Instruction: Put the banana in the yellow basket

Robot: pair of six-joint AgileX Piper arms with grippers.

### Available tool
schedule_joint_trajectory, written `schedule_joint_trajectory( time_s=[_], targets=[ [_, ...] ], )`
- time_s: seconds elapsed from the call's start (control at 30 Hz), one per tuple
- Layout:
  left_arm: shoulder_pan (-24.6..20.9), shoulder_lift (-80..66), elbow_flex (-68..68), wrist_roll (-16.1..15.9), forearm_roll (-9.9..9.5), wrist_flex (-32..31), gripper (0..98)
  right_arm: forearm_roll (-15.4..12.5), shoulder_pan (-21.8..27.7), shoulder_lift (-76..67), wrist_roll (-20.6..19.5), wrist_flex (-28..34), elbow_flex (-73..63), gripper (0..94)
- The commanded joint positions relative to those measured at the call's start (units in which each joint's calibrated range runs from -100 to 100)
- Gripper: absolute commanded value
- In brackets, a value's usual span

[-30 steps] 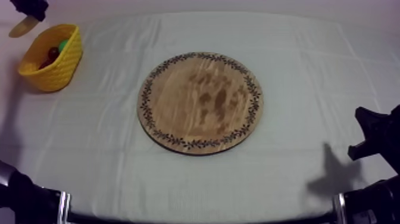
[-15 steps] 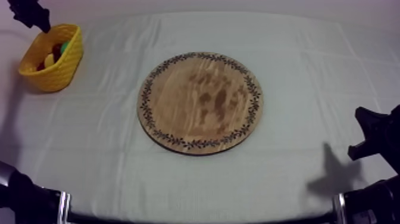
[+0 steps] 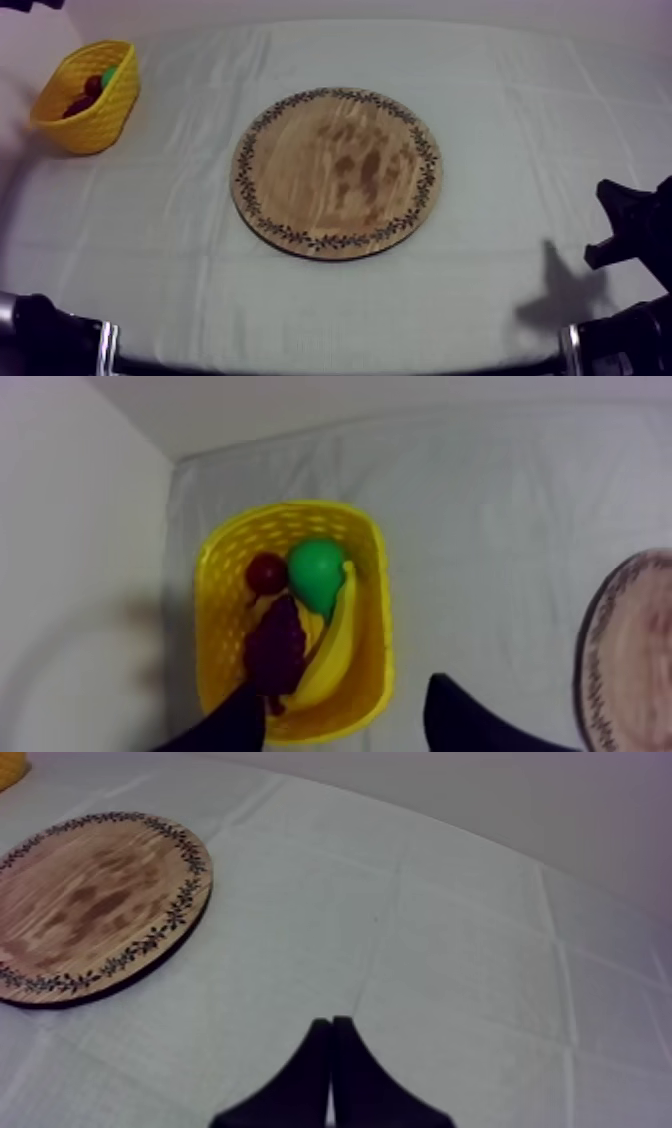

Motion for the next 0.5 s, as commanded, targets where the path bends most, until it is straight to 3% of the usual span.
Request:
schedule_joint_trajectory(
  time_s=[0.0,0.33,0.47],
  targets=[
    [0.01,-12.37,7.08,1.1,0.77,-2.67,49.8,0.0,-0.01,0.03,0.01,0.0,-0.03,0.2],
    [0.09,-37.22,30.53,3.41,4.01,-16.25,13.7,0.0,-0.01,0.03,0.01,0.0,-0.03,0.2],
    [0.05,-46.09,40.89,3.92,4.87,-21.24,5.4,0.0,-0.01,0.03,0.01,0.0,-0.03,0.2]
  ],
)
